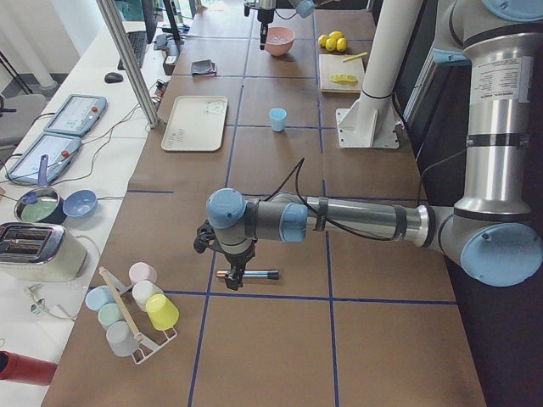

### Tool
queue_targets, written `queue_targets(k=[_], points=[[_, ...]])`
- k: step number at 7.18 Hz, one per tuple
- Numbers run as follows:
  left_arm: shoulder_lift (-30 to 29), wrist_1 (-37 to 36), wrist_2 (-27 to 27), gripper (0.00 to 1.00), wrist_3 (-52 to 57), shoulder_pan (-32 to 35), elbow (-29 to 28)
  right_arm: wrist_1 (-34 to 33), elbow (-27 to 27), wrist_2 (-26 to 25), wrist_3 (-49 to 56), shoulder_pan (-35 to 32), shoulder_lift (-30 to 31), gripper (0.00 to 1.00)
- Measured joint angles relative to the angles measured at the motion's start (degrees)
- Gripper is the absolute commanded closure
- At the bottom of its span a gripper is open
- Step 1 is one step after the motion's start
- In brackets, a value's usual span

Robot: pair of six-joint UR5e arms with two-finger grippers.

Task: Mash ice and strawberries in cup
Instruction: 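Carry the ice cube over the light-blue cup and drop it in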

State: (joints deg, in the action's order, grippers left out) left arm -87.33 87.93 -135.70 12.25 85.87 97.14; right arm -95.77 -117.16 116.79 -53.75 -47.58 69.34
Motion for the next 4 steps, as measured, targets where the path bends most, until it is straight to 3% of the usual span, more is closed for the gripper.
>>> queue_targets(k=[2, 4], points=[[-0.03, 0.90, 0.00, 0.00, -0.03, 0.00, 0.13, -9.06, 2.09, -5.27, -7.17, 8.02, -12.41, 1.00], [-0.04, 1.08, 0.00, 0.00, -0.03, 0.00, 0.14, -10.46, 8.87, -10.79, -15.39, 15.25, -22.51, 1.00]])
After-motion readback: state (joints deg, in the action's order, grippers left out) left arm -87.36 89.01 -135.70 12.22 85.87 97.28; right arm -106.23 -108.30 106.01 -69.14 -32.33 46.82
